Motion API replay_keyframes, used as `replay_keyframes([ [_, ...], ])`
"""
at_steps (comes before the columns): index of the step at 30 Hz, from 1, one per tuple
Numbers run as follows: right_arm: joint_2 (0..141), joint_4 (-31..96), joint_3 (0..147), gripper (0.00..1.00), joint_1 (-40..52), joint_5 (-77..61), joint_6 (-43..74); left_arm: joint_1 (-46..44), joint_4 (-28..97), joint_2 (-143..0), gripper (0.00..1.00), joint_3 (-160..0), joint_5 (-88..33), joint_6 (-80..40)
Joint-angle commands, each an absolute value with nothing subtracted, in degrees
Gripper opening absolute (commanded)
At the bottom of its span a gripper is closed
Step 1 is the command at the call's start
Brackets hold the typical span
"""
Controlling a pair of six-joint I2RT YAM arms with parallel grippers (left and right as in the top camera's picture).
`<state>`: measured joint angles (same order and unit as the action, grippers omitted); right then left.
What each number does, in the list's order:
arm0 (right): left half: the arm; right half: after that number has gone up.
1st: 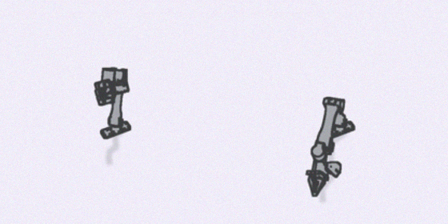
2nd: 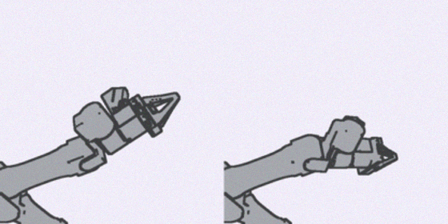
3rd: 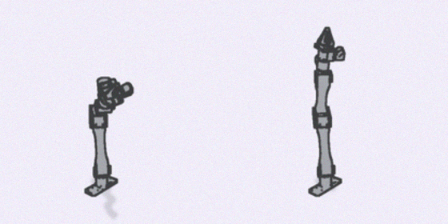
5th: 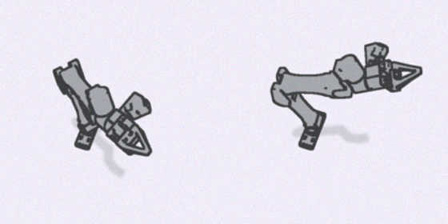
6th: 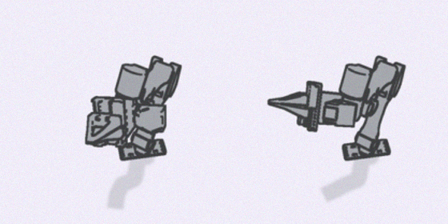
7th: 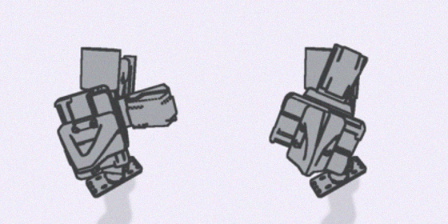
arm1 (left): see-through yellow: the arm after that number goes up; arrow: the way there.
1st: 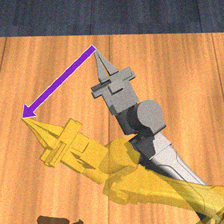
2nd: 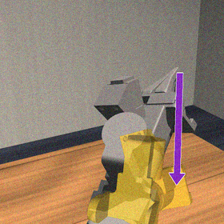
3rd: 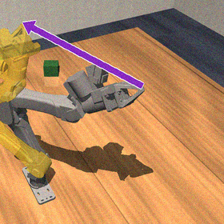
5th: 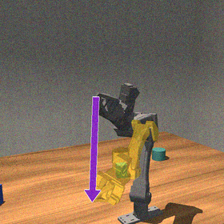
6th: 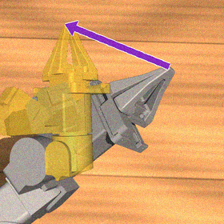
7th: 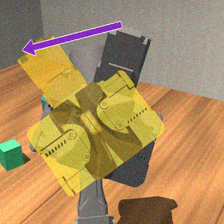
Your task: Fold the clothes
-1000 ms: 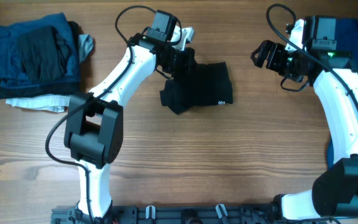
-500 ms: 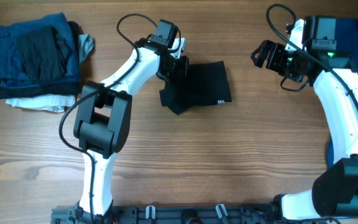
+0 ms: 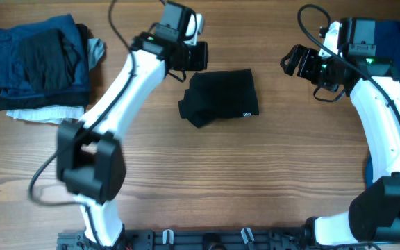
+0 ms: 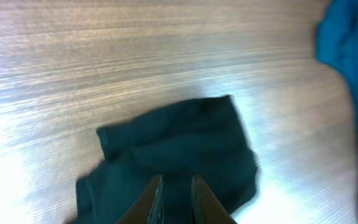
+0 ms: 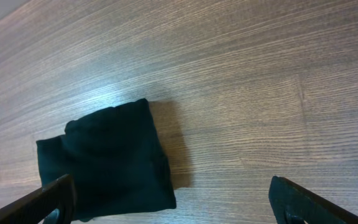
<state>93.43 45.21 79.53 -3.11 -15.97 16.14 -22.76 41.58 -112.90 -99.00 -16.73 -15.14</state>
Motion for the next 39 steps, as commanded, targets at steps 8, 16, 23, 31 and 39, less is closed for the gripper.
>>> replay_keyframes([
  [8,94.1,45.2,79.8,1.0,-3.0,-14.8,15.0,-22.4,53.3,-118.1,0.05,-96.0,-19.5,-15.8],
  [16,94.1,45.2,79.8,1.0,-3.0,-14.8,15.0,-22.4,53.4,-125.4,0.04,-90.4,-22.8,-15.4],
  [23,94.1,45.2,79.8,1.0,-3.0,-14.8,15.0,-21.2,52.4,-123.4,0.04,-89.4,-17.1,-15.4],
  [31,94.1,45.2,79.8,1.0,-3.0,-14.8,15.0,-21.2,51.8,-108.1,0.04,-90.2,-15.9,-17.5],
  [39,94.1,45.2,79.8,1.0,-3.0,-14.8,15.0,-22.1,49.0,-105.7,0.09,-90.2,-13.6,-20.0],
])
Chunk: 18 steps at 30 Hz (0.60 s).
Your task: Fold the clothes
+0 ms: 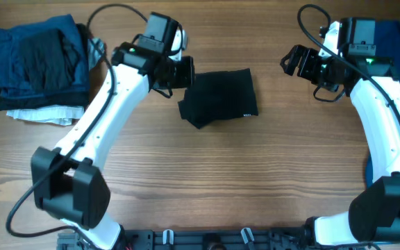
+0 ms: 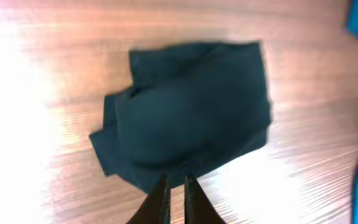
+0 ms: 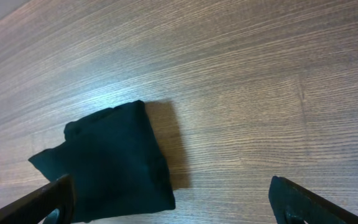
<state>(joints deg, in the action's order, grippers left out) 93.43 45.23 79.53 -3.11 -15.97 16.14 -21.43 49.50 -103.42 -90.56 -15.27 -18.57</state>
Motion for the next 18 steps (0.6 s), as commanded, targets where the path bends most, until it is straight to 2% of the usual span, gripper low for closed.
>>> replay_keyframes([
  [1,94.1,45.2,79.8,1.0,-3.0,-14.8,15.0,-22.4,48.6,-106.4,0.09,-90.2,-13.6,-20.0],
  [8,94.1,45.2,79.8,1.0,-3.0,-14.8,15.0,-24.7,41.8,-115.1,0.09,-90.2,-14.1,-20.3],
  [10,94.1,45.2,79.8,1.0,-3.0,-14.8,15.0,-25.7,41.8,-118.3,0.04,-90.2,-15.5,-20.4],
  [18,94.1,45.2,79.8,1.0,-3.0,-14.8,15.0,-27.6,43.2,-122.8,0.04,-89.9,-14.9,-20.2],
])
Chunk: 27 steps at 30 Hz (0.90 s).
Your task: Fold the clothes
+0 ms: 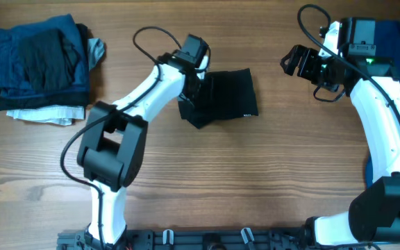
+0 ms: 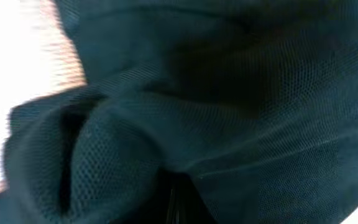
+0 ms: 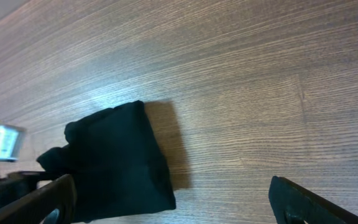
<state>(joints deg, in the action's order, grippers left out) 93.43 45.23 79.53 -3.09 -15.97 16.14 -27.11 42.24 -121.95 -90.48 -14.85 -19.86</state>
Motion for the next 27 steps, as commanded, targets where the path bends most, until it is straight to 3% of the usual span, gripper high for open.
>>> replay_keyframes([
  [1,94.1,45.2,79.8,1.0,-3.0,-14.8,15.0,-27.5,43.5,-122.8,0.04,-89.9,-14.4,-20.2],
  [12,94.1,45.2,79.8,1.0,-3.0,-14.8,15.0,-26.7,42.6,-111.9,0.04,-90.0,-14.0,-20.2],
  [27,94.1,45.2,79.8,1.0,-3.0,-14.8,15.0,-24.7,37.4,-121.3,0.04,-89.9,-3.8,-20.2],
])
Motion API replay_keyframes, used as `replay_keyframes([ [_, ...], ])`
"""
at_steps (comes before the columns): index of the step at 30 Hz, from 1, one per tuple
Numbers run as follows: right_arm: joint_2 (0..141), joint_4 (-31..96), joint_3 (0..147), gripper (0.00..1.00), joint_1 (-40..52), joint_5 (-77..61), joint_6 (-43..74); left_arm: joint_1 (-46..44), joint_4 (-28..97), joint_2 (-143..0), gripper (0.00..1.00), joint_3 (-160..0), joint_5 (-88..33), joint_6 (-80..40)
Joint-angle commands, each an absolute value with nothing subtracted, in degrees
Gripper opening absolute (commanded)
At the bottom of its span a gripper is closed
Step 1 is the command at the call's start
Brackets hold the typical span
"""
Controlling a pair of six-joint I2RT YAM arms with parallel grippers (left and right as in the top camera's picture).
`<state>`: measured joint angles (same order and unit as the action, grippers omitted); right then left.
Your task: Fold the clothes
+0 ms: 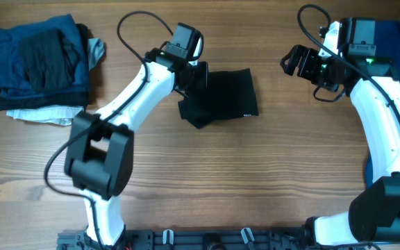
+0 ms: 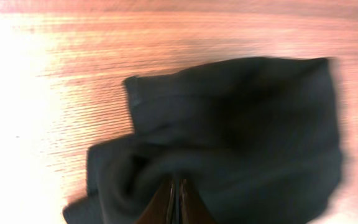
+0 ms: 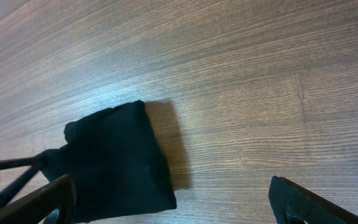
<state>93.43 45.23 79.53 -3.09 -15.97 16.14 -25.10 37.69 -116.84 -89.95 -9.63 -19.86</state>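
A black garment [image 1: 221, 96], folded into a rough square with a bunched left corner, lies at the table's middle back. It also shows in the left wrist view [image 2: 229, 130] and the right wrist view [image 3: 114, 158]. My left gripper [image 1: 197, 74] hovers at its left edge, shut, its fingertips [image 2: 178, 190] together over the rumpled part with no cloth seen between them. My right gripper [image 1: 294, 62] stands wide open to the right of the garment, apart from it, its fingers [image 3: 291, 202] spread across the bottom of the right wrist view.
A stack of folded clothes [image 1: 40, 66], blue and black on white, sits at the back left. Blue cloth [image 1: 398, 31] lies at the right edge behind my right arm. Bare wooden table [image 1: 207, 180] spreads in front of the garment.
My left gripper was pressed close into the garment's left part, cloth filling its view. Now it stands farther off at the left edge, still shut. The garment's shape looks unchanged.
My left gripper was first behind the garment's back left corner, nearly shut. Then it stood to the garment's left, whose left edge had bunched into a point. Then it was down on the cloth, and now it has drawn back. My right arm stayed still and open throughout.
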Motion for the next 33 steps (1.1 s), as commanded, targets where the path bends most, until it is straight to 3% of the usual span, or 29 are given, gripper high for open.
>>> replay_keyframes([
  [1,94.1,45.2,79.8,1.0,-3.0,-14.8,15.0,-24.4,37.2,-121.8,0.04,-89.9,-2.5,-20.5],
  [9,94.1,45.2,79.8,1.0,-3.0,-14.8,15.0,-22.6,37.1,-113.9,0.04,-90.0,-2.3,-22.1],
  [14,94.1,45.2,79.8,1.0,-3.0,-14.8,15.0,-26.2,41.9,-108.1,0.04,-90.0,-3.8,-26.2],
  [19,94.1,45.2,79.8,1.0,-3.0,-14.8,15.0,-30.8,47.4,-109.6,0.04,-90.0,-10.7,-26.2],
  [33,94.1,45.2,79.8,1.0,-3.0,-14.8,15.0,-34.6,50.6,-119.7,0.04,-89.8,-5.9,-27.5],
])
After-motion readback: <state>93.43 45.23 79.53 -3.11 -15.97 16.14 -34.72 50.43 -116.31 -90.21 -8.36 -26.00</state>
